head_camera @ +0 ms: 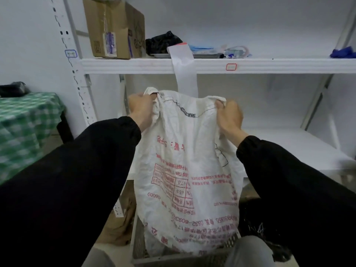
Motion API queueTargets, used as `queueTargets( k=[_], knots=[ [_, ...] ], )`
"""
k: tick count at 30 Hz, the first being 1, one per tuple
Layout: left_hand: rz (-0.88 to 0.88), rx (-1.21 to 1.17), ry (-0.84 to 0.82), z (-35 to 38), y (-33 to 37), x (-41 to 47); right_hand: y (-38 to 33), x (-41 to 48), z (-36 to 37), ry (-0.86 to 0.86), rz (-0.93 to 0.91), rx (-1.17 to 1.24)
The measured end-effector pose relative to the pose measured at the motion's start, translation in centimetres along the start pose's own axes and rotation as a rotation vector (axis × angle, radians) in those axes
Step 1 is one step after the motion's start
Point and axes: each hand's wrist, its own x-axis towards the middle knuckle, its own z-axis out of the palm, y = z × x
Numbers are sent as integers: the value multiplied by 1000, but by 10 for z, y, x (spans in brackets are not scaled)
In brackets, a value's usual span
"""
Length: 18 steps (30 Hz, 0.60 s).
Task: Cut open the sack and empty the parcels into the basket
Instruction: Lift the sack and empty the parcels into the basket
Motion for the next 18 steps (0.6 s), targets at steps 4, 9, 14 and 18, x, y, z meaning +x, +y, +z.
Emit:
queueTargets(
  k=[4,9,14,18],
  knots=[
    [-56,79,-72,4,-15,-5,0,-18,21,-205,-134,2],
    [-207,-20,-178,1,-41,-18,12,-48,38,-672,56,289],
    [-354,-131,-266,1,-62,-18,17,-68,55,-801,52,345],
    [-378,-189,-468,-4,-65,-23,6,-64,61,-899,80,527]
  ],
)
